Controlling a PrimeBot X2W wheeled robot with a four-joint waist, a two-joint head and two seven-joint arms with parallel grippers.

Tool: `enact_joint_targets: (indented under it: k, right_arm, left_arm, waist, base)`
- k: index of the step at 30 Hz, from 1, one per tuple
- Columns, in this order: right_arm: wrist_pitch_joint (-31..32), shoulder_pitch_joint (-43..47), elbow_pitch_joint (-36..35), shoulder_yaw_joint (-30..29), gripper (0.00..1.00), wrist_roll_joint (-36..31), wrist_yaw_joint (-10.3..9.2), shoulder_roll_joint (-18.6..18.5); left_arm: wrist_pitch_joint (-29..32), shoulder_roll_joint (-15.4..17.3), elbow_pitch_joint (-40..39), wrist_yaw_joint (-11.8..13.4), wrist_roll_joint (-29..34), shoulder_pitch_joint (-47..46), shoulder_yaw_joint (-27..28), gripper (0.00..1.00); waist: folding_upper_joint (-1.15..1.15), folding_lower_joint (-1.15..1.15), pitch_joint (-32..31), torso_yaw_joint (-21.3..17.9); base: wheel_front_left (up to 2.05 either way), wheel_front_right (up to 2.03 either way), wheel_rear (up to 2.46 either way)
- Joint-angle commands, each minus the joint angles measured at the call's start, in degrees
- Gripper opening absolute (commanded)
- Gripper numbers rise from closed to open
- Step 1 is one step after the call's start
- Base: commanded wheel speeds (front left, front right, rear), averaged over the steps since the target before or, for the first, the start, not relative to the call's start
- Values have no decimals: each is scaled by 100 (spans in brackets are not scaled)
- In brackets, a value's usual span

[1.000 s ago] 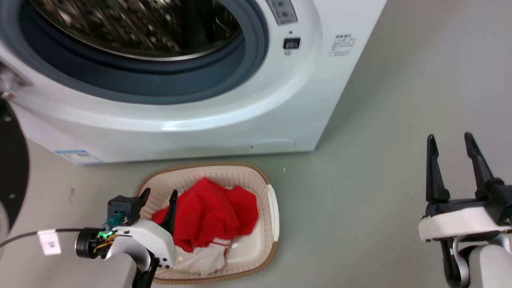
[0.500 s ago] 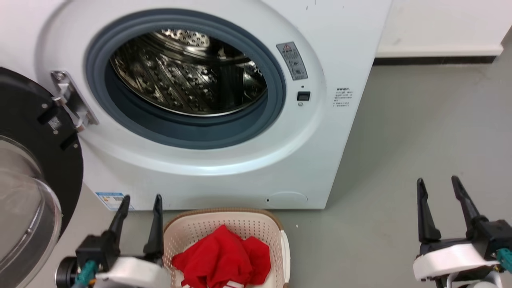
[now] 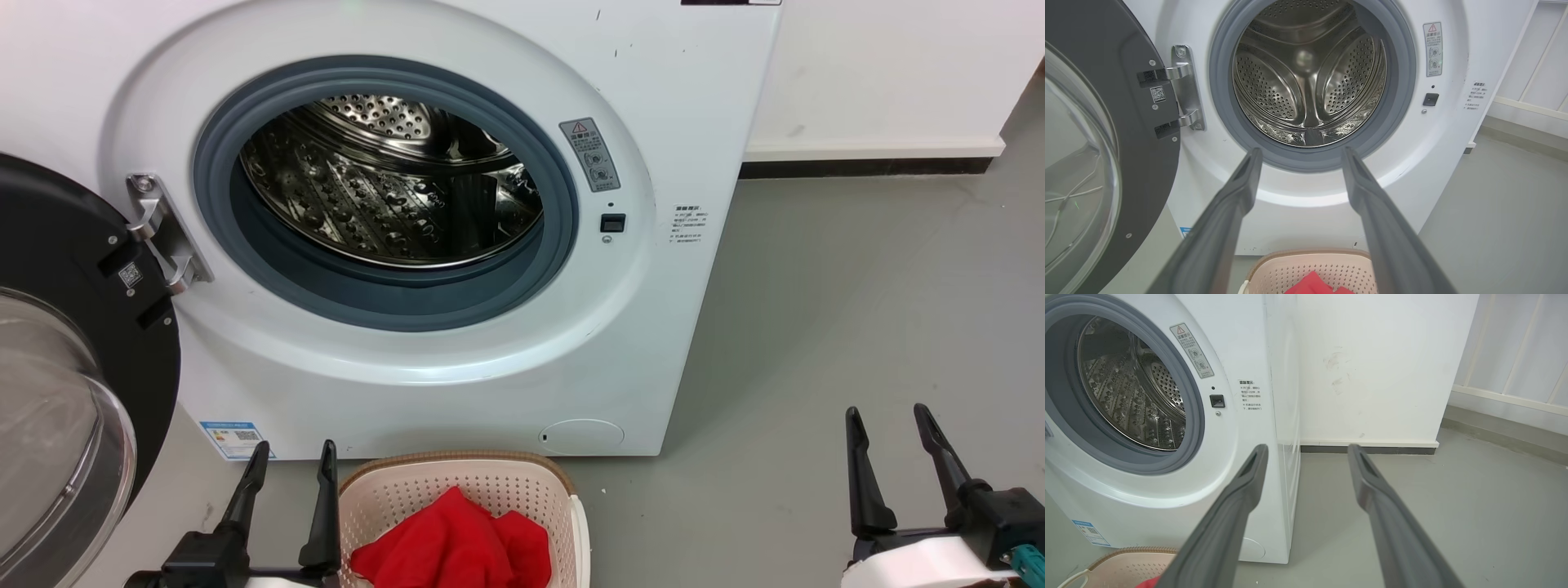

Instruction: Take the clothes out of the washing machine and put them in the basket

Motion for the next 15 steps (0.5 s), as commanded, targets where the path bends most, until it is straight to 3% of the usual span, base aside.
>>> enact_joint_targets:
  k: [1, 15]
  right_arm:
    - [-13, 52, -17, 4, 100, 61, -6, 6]
    - [-13, -49, 8, 49, 100, 137, -6, 6]
  left_arm:
    - [-15, -6, -27, -24, 31, 56, 7, 100]
    - [-15, -72, -2, -3, 261, -68, 84, 100]
  waist:
    - [0, 1, -17, -15]
    - [0, 1, -29, -138]
  base:
    - [0, 0, 0]
    - [0, 0, 0]
